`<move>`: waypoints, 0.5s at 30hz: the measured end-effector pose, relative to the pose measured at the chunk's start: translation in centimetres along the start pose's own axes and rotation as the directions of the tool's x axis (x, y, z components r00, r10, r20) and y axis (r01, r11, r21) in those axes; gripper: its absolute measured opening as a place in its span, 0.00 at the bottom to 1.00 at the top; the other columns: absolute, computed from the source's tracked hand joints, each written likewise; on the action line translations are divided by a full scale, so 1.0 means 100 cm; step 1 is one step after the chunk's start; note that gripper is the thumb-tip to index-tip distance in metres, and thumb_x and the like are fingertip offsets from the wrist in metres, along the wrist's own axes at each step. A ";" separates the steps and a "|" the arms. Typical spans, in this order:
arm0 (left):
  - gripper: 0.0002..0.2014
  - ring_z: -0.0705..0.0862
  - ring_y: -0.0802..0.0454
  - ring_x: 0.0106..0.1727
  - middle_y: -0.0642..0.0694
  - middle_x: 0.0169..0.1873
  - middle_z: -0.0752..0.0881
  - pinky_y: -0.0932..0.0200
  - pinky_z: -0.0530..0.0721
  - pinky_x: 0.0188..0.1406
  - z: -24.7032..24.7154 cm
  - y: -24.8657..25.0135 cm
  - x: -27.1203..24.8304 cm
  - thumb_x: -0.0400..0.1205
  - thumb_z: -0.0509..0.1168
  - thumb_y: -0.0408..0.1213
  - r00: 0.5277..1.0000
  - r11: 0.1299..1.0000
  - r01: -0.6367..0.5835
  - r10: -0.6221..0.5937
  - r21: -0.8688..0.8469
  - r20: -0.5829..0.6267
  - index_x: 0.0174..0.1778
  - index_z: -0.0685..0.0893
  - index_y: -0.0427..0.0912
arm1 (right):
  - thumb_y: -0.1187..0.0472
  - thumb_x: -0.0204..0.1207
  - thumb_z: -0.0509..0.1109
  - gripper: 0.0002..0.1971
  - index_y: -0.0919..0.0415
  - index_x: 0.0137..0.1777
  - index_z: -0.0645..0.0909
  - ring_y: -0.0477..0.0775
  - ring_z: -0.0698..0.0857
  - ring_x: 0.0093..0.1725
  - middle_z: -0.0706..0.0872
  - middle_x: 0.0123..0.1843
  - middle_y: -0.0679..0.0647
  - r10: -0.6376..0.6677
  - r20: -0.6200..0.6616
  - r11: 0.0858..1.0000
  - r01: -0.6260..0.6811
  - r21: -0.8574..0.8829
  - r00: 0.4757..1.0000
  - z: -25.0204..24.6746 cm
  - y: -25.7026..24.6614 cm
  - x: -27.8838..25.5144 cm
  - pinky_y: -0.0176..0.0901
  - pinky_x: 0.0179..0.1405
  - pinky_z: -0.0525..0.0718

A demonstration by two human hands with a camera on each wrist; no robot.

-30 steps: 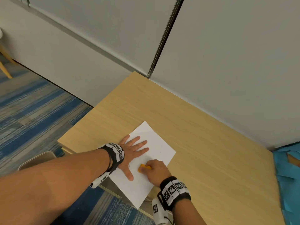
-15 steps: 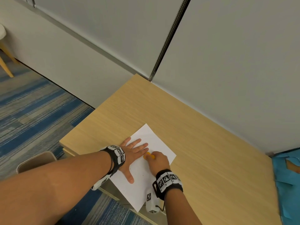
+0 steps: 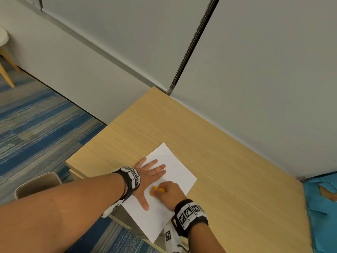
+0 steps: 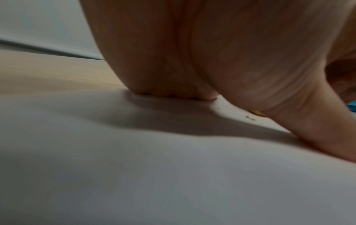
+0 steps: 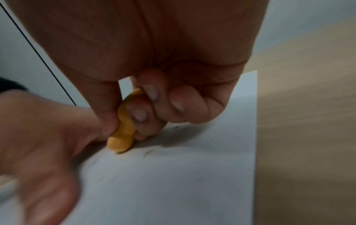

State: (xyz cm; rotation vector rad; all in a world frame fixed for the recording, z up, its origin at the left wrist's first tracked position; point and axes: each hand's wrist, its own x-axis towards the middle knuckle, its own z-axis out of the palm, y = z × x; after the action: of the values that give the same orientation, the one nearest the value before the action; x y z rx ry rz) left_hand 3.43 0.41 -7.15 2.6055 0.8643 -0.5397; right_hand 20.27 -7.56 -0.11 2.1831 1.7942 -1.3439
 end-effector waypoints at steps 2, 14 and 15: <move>0.76 0.16 0.48 0.83 0.57 0.84 0.20 0.29 0.22 0.80 -0.004 0.002 -0.001 0.57 0.64 0.88 1.000 1.000 0.003 -0.003 -0.012 0.023 0.86 0.23 0.56 | 0.43 0.81 0.68 0.20 0.52 0.31 0.74 0.52 0.79 0.37 0.80 0.35 0.49 0.030 -0.056 0.998 -0.034 -0.054 0.998 -0.014 0.005 0.007 0.45 0.38 0.76; 0.76 0.15 0.49 0.81 0.58 0.83 0.18 0.31 0.19 0.80 -0.007 0.005 -0.002 0.60 0.69 0.84 0.999 1.000 0.010 -0.010 -0.010 0.047 0.86 0.22 0.57 | 0.44 0.80 0.69 0.19 0.55 0.34 0.77 0.52 0.81 0.36 0.82 0.35 0.50 0.063 -0.145 0.998 -0.062 0.008 0.987 -0.012 0.006 0.009 0.44 0.37 0.76; 0.76 0.15 0.49 0.81 0.59 0.83 0.18 0.31 0.19 0.79 -0.008 0.005 -0.001 0.59 0.68 0.85 0.999 1.000 0.006 -0.005 -0.015 0.045 0.85 0.22 0.58 | 0.44 0.80 0.68 0.18 0.56 0.35 0.78 0.53 0.82 0.38 0.83 0.35 0.50 0.105 -0.238 0.994 -0.102 0.027 0.966 -0.017 0.008 0.014 0.44 0.38 0.77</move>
State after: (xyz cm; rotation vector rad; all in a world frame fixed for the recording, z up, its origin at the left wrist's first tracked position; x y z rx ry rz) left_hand 3.87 0.35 -6.38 2.5675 0.8579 -0.5889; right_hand 21.87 -5.82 -0.29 2.5024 1.7138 -1.1187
